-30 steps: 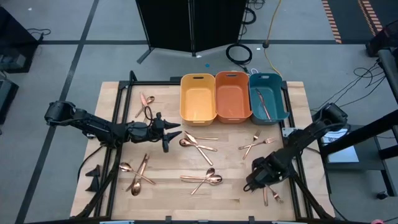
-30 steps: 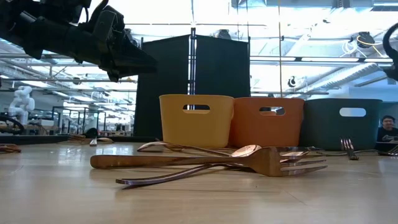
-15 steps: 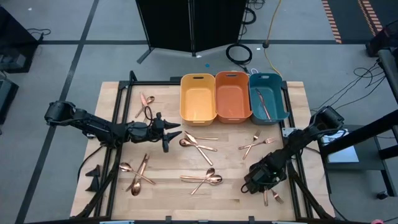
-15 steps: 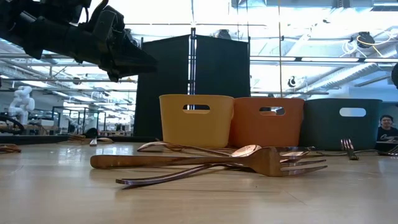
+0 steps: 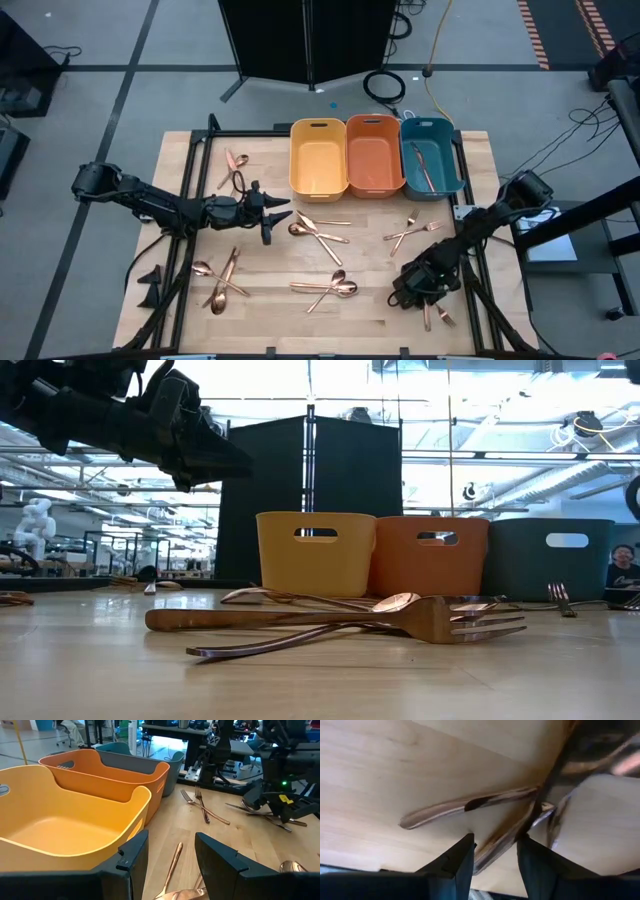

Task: Sort silverware
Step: Put the copper knife into the blue bin

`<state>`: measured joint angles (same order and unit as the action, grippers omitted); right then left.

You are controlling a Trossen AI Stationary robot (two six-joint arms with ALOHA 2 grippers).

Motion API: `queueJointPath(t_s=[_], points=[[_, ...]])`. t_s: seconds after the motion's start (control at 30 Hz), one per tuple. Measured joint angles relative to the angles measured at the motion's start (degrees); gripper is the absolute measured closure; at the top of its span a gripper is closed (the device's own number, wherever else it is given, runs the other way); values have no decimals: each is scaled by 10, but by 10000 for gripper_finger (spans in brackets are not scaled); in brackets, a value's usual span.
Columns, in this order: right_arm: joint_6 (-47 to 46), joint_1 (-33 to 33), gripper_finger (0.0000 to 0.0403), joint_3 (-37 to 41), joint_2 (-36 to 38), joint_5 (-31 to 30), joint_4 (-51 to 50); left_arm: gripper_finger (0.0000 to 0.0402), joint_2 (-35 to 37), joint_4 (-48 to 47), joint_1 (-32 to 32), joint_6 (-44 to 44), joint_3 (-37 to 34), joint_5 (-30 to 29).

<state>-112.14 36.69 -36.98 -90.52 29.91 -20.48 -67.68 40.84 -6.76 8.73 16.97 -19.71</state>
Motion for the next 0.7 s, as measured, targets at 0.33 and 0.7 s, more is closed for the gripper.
queueJointPath(t_s=[0.33,0.7], points=[[-40,-4,299,21,0,19,26,245,0,-9,0,0,0,0],[-50,-3,364,22,4,20,25,245,0,-9,0,0,0,0]])
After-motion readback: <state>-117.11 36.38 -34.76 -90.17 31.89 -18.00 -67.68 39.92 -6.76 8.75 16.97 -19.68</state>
